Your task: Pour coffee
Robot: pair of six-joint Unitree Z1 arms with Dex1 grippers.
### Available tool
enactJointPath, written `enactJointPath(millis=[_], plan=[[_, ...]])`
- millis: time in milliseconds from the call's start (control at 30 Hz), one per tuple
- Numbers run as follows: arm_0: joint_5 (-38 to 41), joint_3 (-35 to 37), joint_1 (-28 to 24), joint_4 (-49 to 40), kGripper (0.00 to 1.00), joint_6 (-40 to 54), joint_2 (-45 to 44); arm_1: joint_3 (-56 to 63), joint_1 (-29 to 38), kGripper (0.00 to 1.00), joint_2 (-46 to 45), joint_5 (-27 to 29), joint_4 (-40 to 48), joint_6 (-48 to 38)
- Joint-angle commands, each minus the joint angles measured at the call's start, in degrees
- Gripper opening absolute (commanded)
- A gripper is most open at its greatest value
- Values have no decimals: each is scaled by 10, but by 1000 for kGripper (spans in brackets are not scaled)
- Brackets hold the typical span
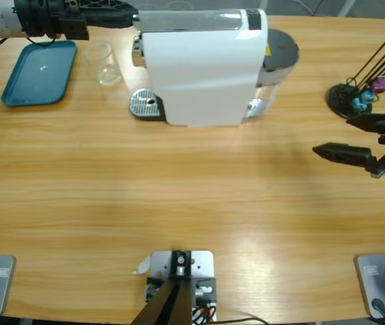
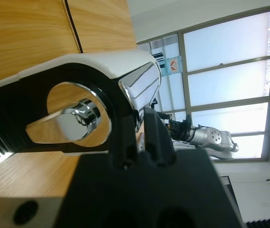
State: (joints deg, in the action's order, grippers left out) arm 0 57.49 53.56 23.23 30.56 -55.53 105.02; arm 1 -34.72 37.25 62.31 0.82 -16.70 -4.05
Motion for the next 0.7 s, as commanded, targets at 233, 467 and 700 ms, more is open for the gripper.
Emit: enactJointPath(millis=[233,467,700], plan=[[17,41,2,1,0,-33,-71,7,6,853,5,12,-6,-6],[16,42,2,1,0,-26,-74,7,6,853,5,12,-6,-6],[-117,34,9,-134,0,124,-181,7,6,853,5,12,-6,-6]])
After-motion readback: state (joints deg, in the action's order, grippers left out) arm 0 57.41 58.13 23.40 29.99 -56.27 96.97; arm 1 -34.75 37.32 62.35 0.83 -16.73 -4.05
